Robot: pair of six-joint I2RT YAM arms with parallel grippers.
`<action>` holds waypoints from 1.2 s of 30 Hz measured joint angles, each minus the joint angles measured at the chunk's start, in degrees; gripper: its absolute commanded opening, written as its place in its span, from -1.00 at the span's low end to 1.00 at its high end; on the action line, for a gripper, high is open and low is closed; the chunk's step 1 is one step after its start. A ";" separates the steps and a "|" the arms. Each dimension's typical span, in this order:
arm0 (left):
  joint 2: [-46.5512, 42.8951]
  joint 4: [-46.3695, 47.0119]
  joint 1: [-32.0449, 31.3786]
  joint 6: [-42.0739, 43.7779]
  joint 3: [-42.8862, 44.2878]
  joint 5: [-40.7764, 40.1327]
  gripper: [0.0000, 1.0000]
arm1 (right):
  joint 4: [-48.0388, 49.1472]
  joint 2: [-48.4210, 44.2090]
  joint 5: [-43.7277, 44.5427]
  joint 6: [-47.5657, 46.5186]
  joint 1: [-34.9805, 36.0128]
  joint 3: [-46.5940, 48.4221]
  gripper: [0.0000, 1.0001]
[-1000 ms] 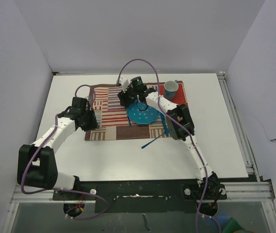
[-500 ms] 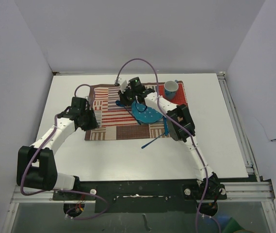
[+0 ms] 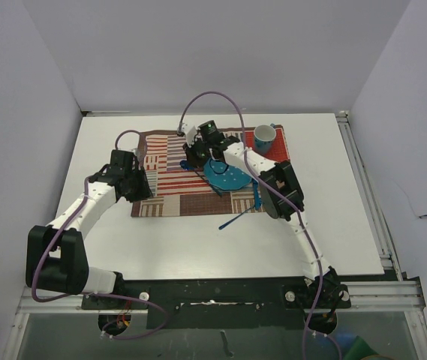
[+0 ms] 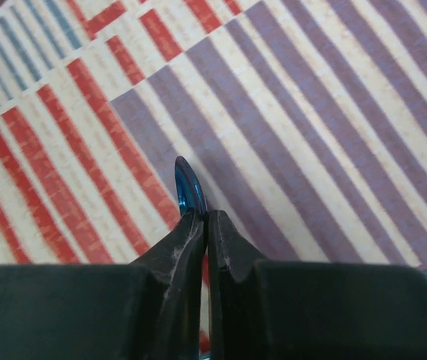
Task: Set the dinner table for one person
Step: Pick up the spoon from the napkin, then place the spoon on the napkin.
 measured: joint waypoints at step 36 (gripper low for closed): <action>-0.09 0.00 0.61 0.00 0.00 0.96 -0.49 | -11.82 -44.85 36.11 11.58 -4.96 -33.70 -1.00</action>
